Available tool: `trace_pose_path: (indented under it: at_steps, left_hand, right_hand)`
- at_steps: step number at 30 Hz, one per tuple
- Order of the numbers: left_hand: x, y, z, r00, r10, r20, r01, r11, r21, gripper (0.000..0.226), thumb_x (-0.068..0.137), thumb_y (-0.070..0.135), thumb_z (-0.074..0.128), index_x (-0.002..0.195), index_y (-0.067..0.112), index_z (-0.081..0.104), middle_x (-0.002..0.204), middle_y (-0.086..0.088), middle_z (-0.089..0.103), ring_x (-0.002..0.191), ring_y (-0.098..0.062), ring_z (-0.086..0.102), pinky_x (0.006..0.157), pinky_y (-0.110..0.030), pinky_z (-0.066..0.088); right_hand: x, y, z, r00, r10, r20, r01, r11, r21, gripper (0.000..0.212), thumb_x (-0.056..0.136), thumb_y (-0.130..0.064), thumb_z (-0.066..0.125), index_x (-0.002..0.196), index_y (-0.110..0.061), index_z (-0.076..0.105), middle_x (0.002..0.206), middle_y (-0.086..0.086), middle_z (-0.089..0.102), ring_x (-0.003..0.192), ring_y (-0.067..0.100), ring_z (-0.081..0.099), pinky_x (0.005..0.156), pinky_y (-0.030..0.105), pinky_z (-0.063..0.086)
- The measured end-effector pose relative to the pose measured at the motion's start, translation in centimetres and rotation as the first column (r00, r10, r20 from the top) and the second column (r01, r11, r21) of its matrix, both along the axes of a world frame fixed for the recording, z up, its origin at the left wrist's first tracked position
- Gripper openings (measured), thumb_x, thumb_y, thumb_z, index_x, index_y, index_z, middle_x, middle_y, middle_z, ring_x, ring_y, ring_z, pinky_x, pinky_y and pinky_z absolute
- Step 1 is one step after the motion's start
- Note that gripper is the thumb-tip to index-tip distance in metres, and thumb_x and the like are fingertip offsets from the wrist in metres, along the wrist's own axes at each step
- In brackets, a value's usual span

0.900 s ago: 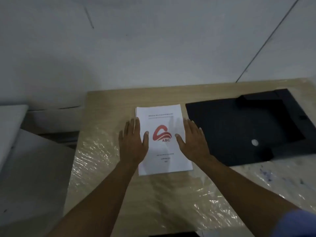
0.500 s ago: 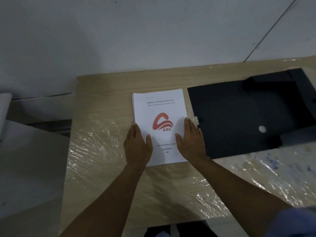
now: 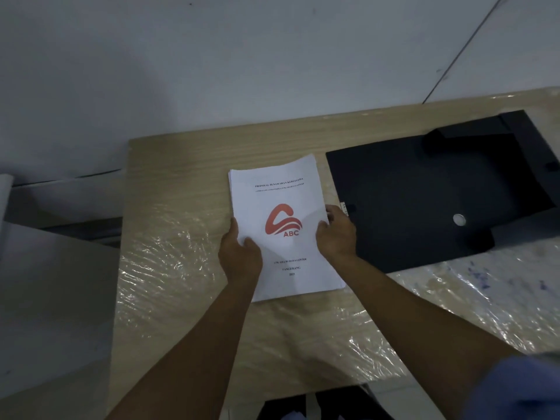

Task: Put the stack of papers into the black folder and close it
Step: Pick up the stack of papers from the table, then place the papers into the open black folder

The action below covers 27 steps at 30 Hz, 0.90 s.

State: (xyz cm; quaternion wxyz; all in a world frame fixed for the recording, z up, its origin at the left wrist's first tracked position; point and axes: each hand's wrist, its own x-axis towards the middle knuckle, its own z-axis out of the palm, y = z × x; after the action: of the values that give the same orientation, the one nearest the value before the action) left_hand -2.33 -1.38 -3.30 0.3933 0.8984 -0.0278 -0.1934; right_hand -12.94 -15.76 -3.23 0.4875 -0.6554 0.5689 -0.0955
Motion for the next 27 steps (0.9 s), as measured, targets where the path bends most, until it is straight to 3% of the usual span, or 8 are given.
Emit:
trace_pose_path:
  at_steps: [3, 6, 9, 13, 18, 22, 24, 27]
  left_hand:
    - [-0.1, 0.0, 0.5, 0.997, 0.058, -0.052, -0.064, 0.99, -0.126, 0.055, 0.096, 0.005, 0.053, 0.149, 0.021, 0.053, 0.132, -0.007, 0.07, 0.112, -0.024, 0.065, 0.091, -0.024, 0.045]
    - [-0.1, -0.2, 1.5, 0.994, 0.039, -0.099, -0.06, 0.975, -0.216, 0.051, 0.099, 0.007, 0.053, 0.148, 0.021, 0.055, 0.136, -0.003, 0.068, 0.118, -0.021, 0.065, 0.096, -0.024, 0.046]
    - [-0.3, -1.0, 2.9, 0.996, 0.021, -0.081, -0.042, 0.963, -0.265, 0.047, 0.1, 0.007, 0.053, 0.146, 0.015, 0.056, 0.144, -0.004, 0.063, 0.126, -0.019, 0.061, 0.107, -0.029, 0.046]
    - [-1.6, -3.1, 4.8, 0.997, -0.026, -0.074, 0.001, 0.944, -0.329, 0.047, 0.099, 0.006, 0.052, 0.144, 0.017, 0.059, 0.136, 0.001, 0.067, 0.109, -0.007, 0.058, 0.093, -0.018, 0.042]
    - [-4.3, -6.7, 6.7, 0.993, -0.053, -0.107, 0.005, 0.915, -0.403, 0.049, 0.098, 0.004, 0.051, 0.144, 0.018, 0.059, 0.142, 0.003, 0.064, 0.117, -0.01, 0.063, 0.1, -0.022, 0.048]
    - [-6.7, -10.6, 7.2, 0.991, -0.093, -0.094, 0.037, 0.877, -0.478, 0.05, 0.093, -0.001, 0.05, 0.135, 0.021, 0.068, 0.119, 0.008, 0.074, 0.079, 0.018, 0.064, 0.066, 0.0, 0.045]
    - [-8.2, -12.8, 7.3, 0.992, -0.076, -0.097, 0.02, 0.874, -0.485, 0.049, 0.094, 0.0, 0.051, 0.134, 0.022, 0.068, 0.118, 0.009, 0.073, 0.078, 0.014, 0.063, 0.06, 0.003, 0.043]
    - [-11.4, -15.7, 7.2, 0.992, -0.035, -0.118, -0.028, 0.869, -0.494, 0.049, 0.095, 0.0, 0.051, 0.135, 0.023, 0.067, 0.125, 0.007, 0.072, 0.097, -0.005, 0.068, 0.073, -0.007, 0.049]
  right_hand:
    - [-0.5, 0.1, 0.4, 0.995, -0.035, 0.096, 0.037, 0.999, -0.018, 0.044, 0.105, -0.009, 0.048, 0.144, -0.027, 0.053, 0.109, -0.009, 0.062, 0.091, 0.011, 0.067, 0.072, 0.026, 0.062]
    - [-1.0, -0.3, 1.4, 0.991, -0.043, 0.13, 0.049, 0.998, -0.044, 0.045, 0.105, -0.011, 0.047, 0.147, -0.026, 0.05, 0.11, -0.006, 0.061, 0.083, 0.006, 0.065, 0.059, 0.013, 0.055]
    - [-1.9, -1.0, 2.8, 0.988, -0.025, 0.151, 0.042, 0.993, -0.114, 0.042, 0.105, -0.013, 0.047, 0.144, -0.026, 0.052, 0.116, 0.001, 0.063, 0.095, 0.014, 0.068, 0.07, 0.022, 0.06]
    - [-3.9, -2.3, 5.0, 0.989, -0.038, 0.141, 0.067, 0.975, -0.21, 0.031, 0.104, -0.011, 0.046, 0.129, -0.022, 0.06, 0.112, 0.006, 0.066, 0.097, 0.019, 0.069, 0.082, 0.041, 0.065]
    - [-7.9, -5.8, 7.4, 0.991, -0.054, 0.121, 0.082, 0.967, -0.24, 0.033, 0.1, -0.005, 0.044, 0.123, -0.018, 0.064, 0.113, 0.006, 0.068, 0.1, 0.02, 0.067, 0.084, 0.034, 0.061]
    - [-11.9, -9.7, 8.4, 0.997, -0.03, 0.072, 0.047, 0.964, -0.261, 0.028, 0.096, -0.003, 0.045, 0.107, -0.016, 0.067, 0.099, 0.0, 0.067, 0.076, 0.001, 0.057, 0.059, 0.011, 0.039]
    - [-14.2, -12.1, 8.5, 0.999, 0.006, 0.052, 0.008, 0.965, -0.261, 0.023, 0.096, -0.005, 0.047, 0.104, -0.014, 0.066, 0.095, -0.003, 0.064, 0.073, 0.003, 0.055, 0.06, 0.013, 0.038]
    - [-17.8, -15.7, 8.7, 0.996, 0.089, 0.032, -0.078, 0.965, -0.249, 0.026, 0.099, -0.01, 0.05, 0.119, -0.01, 0.067, 0.113, 0.006, 0.069, 0.09, 0.015, 0.058, 0.084, 0.025, 0.045]
